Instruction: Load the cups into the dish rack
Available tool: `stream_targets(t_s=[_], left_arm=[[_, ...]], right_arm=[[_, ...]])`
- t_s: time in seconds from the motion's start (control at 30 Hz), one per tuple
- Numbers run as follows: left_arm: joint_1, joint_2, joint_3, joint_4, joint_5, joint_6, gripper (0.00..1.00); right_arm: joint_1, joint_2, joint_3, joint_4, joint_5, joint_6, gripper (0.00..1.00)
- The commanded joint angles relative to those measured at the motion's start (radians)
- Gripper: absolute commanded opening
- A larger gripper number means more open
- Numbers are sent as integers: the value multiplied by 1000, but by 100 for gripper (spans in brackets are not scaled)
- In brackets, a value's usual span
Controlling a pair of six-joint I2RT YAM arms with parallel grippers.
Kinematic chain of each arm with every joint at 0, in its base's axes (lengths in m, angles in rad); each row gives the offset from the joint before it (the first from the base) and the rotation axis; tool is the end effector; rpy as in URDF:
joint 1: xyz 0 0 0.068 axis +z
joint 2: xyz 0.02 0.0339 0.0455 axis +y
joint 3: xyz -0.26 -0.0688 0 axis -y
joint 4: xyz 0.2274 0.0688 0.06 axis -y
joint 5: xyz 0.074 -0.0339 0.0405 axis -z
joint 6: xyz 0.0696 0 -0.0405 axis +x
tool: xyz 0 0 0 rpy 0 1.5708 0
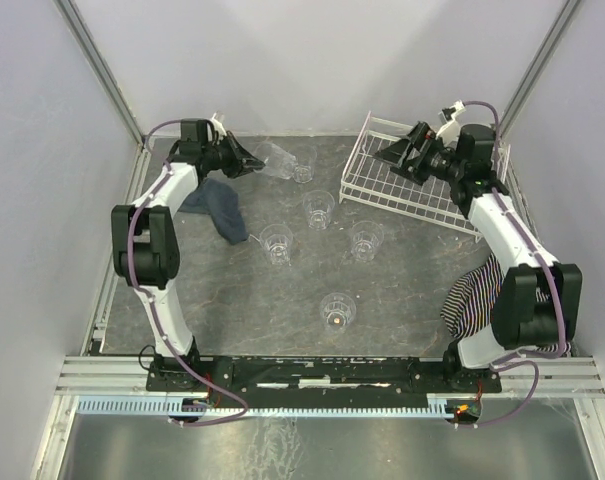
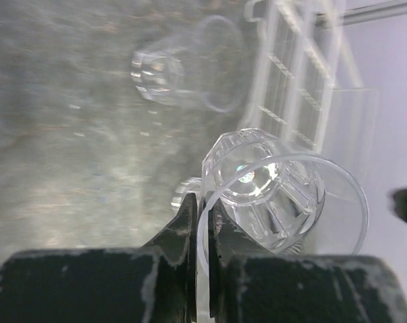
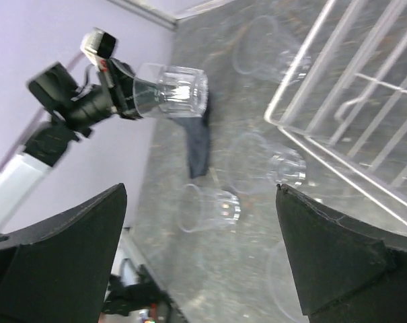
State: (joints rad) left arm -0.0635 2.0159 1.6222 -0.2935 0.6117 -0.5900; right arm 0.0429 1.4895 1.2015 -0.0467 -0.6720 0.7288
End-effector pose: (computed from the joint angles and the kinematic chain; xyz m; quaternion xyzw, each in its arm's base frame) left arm 0.4627 -0.0695 0.2333 -0.1000 0.8658 -0.3887 0.2988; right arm 0.3531 0.0585 0.3234 0.0788 0.7889 0.4548 0.4057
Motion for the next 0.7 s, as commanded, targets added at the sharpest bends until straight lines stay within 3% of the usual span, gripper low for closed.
stream_targets(t_s=[0.0, 0.2, 0.43, 0.67], left_arm=[[-24, -152, -134, 428, 238, -365, 3], [-72, -228, -263, 684, 265, -577, 3], [-158, -257, -324, 872, 264, -745, 3], [-177, -265, -361, 942, 264, -815, 3]], right_arm=[[35, 47, 7, 335, -148, 338, 100], [116, 155, -41, 652, -138, 619, 100], [188, 208, -38, 725, -90, 683, 100], [213, 259, -6, 861, -75, 783, 100]])
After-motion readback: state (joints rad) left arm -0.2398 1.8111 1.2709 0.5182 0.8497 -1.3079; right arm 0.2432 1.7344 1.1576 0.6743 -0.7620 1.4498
